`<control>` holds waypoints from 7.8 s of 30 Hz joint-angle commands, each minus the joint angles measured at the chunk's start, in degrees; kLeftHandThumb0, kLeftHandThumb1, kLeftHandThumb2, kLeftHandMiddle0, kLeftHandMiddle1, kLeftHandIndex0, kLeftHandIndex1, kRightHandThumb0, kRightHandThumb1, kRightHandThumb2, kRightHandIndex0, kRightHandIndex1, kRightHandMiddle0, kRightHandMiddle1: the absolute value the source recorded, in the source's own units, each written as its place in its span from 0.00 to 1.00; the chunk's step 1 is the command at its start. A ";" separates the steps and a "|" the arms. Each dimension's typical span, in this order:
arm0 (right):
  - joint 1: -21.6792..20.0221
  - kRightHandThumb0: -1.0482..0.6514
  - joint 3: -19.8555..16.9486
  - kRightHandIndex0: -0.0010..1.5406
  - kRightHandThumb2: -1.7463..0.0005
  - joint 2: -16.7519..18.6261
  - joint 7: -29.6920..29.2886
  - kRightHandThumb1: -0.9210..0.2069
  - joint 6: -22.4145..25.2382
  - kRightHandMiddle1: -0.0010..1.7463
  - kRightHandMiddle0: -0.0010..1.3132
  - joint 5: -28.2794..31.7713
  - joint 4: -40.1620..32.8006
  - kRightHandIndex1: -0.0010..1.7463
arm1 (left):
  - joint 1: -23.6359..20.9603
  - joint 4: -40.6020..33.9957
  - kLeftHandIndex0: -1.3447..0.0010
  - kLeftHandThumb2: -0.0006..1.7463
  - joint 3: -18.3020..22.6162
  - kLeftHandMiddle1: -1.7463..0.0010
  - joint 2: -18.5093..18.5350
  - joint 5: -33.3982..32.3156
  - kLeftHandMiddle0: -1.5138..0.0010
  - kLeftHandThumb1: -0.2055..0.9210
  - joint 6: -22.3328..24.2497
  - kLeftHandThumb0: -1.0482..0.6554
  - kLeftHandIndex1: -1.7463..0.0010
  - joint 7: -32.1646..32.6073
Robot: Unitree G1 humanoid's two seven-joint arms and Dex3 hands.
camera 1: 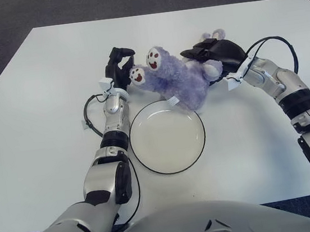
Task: Put the doll into the plate.
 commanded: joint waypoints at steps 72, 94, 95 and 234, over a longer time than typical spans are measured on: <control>1.41 0.85 -12.90 0.26 0.45 7.49 -0.96 0.30 -3.41 1.00 0.40 20.40 -4.48 1.00 | -1.80 4.12 0.63 0.14 0.31 0.00 6.32 3.35 0.40 1.00 0.08 0.41 0.17 4.82; 6.44 0.85 -12.93 0.26 0.45 7.52 13.28 0.30 -0.31 1.00 0.40 27.72 -23.83 1.00 | -5.13 5.30 0.66 0.16 0.35 0.00 7.36 3.60 0.43 1.00 1.66 0.41 0.15 5.06; 6.66 0.85 -12.98 0.26 0.45 7.58 13.72 0.30 -0.15 1.00 0.40 27.89 -24.37 1.00 | -5.15 5.32 0.66 0.16 0.36 0.00 7.38 3.57 0.43 1.00 1.65 0.41 0.15 5.02; 13.46 0.67 -12.00 0.17 0.80 1.78 47.30 0.00 15.40 0.00 0.24 42.21 -43.47 0.00 | -1.61 -2.87 0.68 0.17 -2.93 0.00 2.39 5.27 0.44 1.00 4.95 0.41 0.14 8.05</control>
